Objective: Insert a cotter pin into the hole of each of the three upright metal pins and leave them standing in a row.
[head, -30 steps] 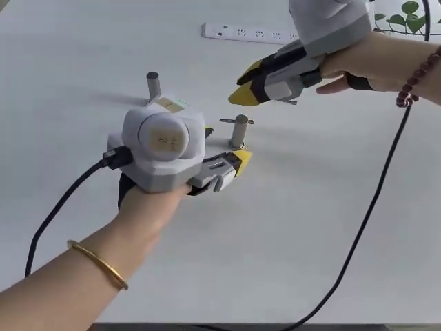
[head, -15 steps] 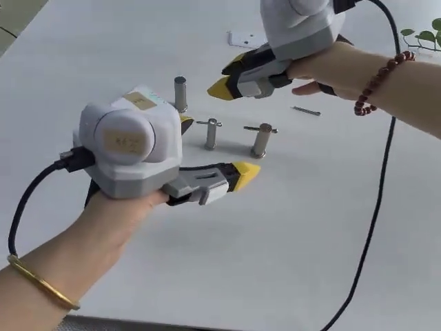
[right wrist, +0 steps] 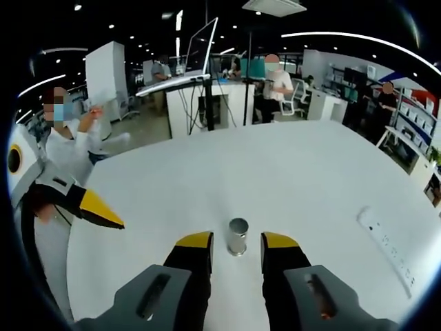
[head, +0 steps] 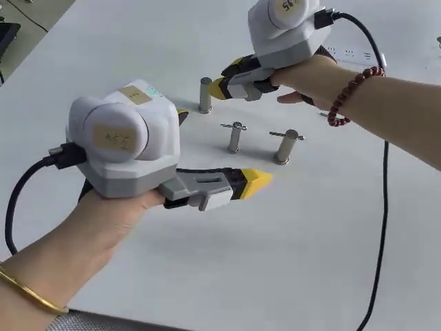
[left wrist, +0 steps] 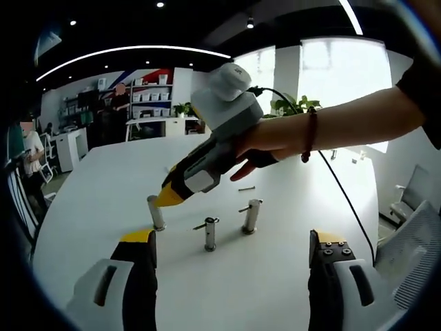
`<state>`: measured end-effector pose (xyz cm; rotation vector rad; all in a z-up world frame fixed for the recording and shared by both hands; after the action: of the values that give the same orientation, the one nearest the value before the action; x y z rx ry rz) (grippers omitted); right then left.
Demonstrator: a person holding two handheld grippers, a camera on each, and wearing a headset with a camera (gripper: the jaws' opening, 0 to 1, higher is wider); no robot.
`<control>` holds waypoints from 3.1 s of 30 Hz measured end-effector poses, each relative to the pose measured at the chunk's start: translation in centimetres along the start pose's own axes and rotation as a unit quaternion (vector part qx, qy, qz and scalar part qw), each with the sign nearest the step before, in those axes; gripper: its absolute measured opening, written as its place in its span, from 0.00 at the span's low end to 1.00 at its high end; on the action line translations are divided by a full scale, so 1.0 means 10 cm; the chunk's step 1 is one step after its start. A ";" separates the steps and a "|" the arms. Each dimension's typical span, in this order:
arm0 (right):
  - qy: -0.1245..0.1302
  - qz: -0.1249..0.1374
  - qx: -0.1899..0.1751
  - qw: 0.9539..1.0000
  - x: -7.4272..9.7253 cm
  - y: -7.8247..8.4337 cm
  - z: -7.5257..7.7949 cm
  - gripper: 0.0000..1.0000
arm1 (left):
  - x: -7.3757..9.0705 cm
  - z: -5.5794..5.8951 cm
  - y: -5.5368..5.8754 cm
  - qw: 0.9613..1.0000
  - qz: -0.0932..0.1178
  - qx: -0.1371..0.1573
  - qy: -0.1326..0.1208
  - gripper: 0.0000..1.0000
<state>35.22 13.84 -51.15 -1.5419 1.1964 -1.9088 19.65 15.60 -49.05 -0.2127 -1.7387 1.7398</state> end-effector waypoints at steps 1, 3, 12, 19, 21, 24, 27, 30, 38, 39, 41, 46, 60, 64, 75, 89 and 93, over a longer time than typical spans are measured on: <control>-0.002 0.006 -0.025 1.000 -0.02 -0.01 -0.01 0.23 | 0.01 -0.01 0.00 1.000 0.001 0.000 0.000 0.92; -0.002 0.008 -0.034 0.999 -0.04 -0.01 -0.01 0.22 | 0.02 -0.04 0.00 1.000 0.003 -0.001 -0.002 0.93; 0.002 -0.002 -0.023 1.000 -0.19 0.04 -0.05 0.15 | 0.07 -0.12 0.04 1.000 -0.007 0.006 -0.002 0.99; 0.015 0.001 -0.024 1.000 -0.29 0.04 -0.03 0.10 | 0.12 -0.13 0.05 1.000 -0.006 0.007 0.006 0.99; 0.015 0.004 -0.026 1.000 -0.28 0.04 -0.02 0.09 | 0.13 -0.13 0.04 1.000 -0.006 0.006 0.009 0.99; 0.016 0.005 -0.024 1.000 -0.29 0.03 0.00 0.09 | 0.15 -0.13 0.05 1.000 -0.009 0.007 0.008 0.98; 0.020 0.004 -0.022 1.000 -0.27 0.03 -0.02 0.08 | 0.17 -0.13 0.05 1.000 -0.006 0.006 0.008 0.98; 0.023 0.002 -0.023 0.999 -0.26 0.03 -0.03 0.08 | 0.19 -0.13 0.05 1.000 -0.009 0.001 0.008 0.98; 0.030 -0.011 -0.027 0.999 -0.27 0.00 -0.09 0.07 | 0.23 -0.17 0.04 1.000 -0.007 0.000 0.005 0.96; 0.029 -0.011 -0.028 0.999 -0.26 0.00 -0.11 0.07 | 0.24 -0.17 0.04 1.000 -0.007 -0.002 0.005 0.96; 0.026 -0.008 -0.026 0.999 -0.22 -0.03 -0.20 0.07 | 0.25 -0.17 0.03 1.000 -0.007 -0.007 0.005 0.96; 0.012 -0.008 -0.023 1.000 -0.18 -0.06 -0.30 0.07 | 0.28 -0.18 0.03 1.000 -0.011 -0.017 0.007 0.96; -0.028 -0.015 0.002 0.999 0.03 -0.02 -0.65 0.07 | 0.41 -0.16 0.03 1.000 -0.011 -0.022 0.006 0.95; -0.035 -0.018 -0.001 0.999 0.12 0.00 -0.73 0.07 | 0.43 -0.14 0.03 1.000 -0.010 -0.023 0.007 0.95; -0.040 -0.019 -0.004 0.999 0.40 0.19 -0.86 0.07 | 0.45 0.00 0.03 0.999 -0.013 -0.029 0.020 0.94; -0.017 -0.024 -0.010 1.000 0.92 0.52 -1.01 0.07 | 0.47 0.15 0.06 0.999 -0.020 -0.035 0.033 0.91; -0.011 -0.023 -0.017 1.000 1.00 0.59 -0.99 0.07 | 0.47 0.20 0.05 0.998 -0.020 -0.037 0.038 0.90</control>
<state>21.81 6.63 -50.39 -1.6188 1.1994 -1.9042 14.80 16.59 -47.81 -0.2699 -1.7430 1.6191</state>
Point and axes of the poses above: the centre of the closed fingertips' face, and the gripper's own axes: x roughly backward along the fingers, z roughly to its right, y roughly out of its underside, the point moved 5 cm from there along x, roughly backward along the fingers, and after that the axes turned 2 degrees about z, right-handed, at the moved point
